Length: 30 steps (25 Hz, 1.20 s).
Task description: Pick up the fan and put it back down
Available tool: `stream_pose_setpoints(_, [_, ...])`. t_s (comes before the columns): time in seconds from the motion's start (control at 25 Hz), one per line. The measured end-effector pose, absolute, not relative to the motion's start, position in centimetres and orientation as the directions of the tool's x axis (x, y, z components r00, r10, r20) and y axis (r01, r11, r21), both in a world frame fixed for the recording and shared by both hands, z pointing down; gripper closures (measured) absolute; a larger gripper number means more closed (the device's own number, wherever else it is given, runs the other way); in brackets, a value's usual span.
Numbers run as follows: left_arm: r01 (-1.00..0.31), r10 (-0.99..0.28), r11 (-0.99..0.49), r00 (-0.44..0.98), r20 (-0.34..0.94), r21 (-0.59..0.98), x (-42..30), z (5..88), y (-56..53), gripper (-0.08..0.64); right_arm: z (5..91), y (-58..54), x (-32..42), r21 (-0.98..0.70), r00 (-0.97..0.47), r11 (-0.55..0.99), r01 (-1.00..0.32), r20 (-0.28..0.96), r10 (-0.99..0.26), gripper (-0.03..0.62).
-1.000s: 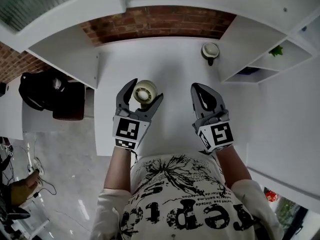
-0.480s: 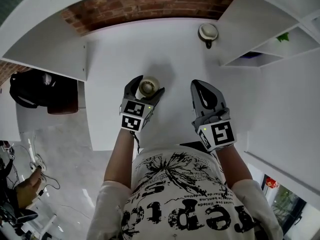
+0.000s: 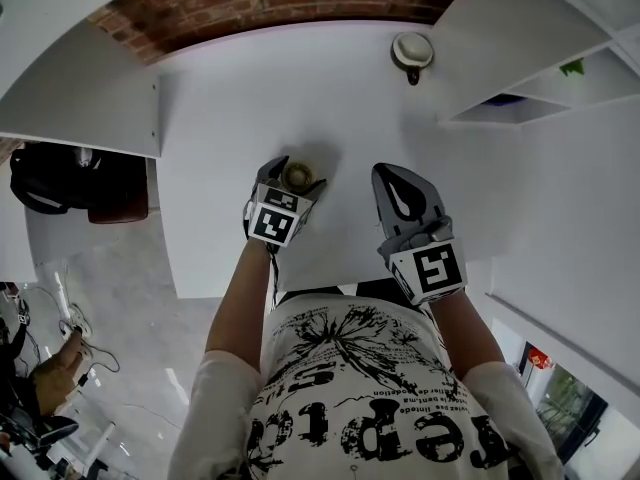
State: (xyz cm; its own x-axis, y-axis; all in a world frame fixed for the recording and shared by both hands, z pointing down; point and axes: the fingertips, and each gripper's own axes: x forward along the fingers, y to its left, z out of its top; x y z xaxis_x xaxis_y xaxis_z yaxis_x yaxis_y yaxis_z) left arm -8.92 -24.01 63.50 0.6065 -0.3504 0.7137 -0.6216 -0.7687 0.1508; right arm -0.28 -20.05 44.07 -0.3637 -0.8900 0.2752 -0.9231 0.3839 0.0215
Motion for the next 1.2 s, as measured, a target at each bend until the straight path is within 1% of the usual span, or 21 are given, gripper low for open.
stream_pose_setpoints(0.28, [-0.633, -0.303, -0.761, 0.545, 0.782, 0.146, -8.4, 65.6, -22.8, 0.173, 44.2, -19.2, 0.4, -0.004, -0.365, 0.379, -0.925, 0.28, -0.888, 0.577])
stream_pose_setpoints(0.48, [-0.649, -0.312, -0.75, 0.52, 0.796, 0.13, -8.2, 66.1, -22.5, 0.172, 43.2, -18.4, 0.5, 0.016, -0.386, 0.404, -0.915, 0.257, -0.886, 0.577])
stream_pose_setpoints(0.76, [-0.651, -0.296, -0.746, 0.514, 0.805, 0.142, -8.0, 66.3, -21.9, 0.17, 42.3, -17.4, 0.8, 0.016, -0.385, 0.4, -0.916, 0.237, -0.892, 0.577])
stream_pose_setpoints(0.92, [-0.652, -0.367, -0.752, 0.536, 0.76, 0.098, -8.0, 62.5, -22.1, 0.172, 41.3, -17.0, 1.1, 0.018, -0.37, 0.384, -0.923, 0.222, -0.902, 0.577])
stream_pose_setpoints(1.04, [-0.655, -0.447, -0.753, 0.577, 0.683, 0.061, -7.7, 58.1, -22.9, 0.172, 40.3, -17.2, 1.3, 0.023, -0.362, 0.374, -0.927, 0.205, -0.909, 0.577])
stream_pose_setpoints(1.2, [-0.641, -0.515, -0.768, 0.632, 0.579, 0.017, -7.8, 52.2, -23.2, 0.173, 39.2, -17.3, 1.2, 0.038, -0.36, 0.372, -0.927, 0.182, -0.915, 0.577])
